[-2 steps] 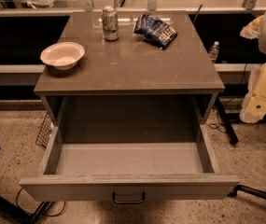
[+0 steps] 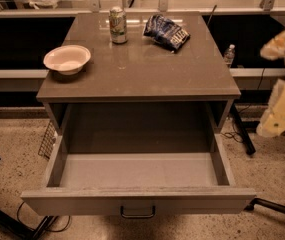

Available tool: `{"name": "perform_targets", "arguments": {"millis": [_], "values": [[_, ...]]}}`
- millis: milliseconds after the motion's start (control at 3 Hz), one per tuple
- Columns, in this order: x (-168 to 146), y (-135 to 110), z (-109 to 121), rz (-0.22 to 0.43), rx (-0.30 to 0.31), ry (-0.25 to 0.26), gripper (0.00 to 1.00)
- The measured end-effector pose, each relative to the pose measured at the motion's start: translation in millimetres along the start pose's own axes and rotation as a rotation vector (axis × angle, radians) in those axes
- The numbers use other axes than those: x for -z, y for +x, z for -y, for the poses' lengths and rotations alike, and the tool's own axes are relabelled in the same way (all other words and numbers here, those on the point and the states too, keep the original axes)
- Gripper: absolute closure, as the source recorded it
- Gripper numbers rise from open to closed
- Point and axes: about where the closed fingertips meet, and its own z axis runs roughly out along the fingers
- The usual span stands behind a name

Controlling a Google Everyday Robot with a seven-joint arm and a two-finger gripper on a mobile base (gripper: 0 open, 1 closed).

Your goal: Close top drawer

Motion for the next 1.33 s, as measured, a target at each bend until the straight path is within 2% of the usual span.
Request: {"name": "perform_targets", "arguments": {"millis": [333,667,1000,1333], "values": [[-0.4,39.5,-41.4,0.052,-0.06,0.075,0.38],[-19.5,82.7,-79.2,0.1,-0.127,0.136,0.61],[-72.2,120.8,-112.2,0.131,-0.193,0.119,0.85],[-140.8,147.3,-156.6,0.137,-0.257,0.064,1.0]]}}
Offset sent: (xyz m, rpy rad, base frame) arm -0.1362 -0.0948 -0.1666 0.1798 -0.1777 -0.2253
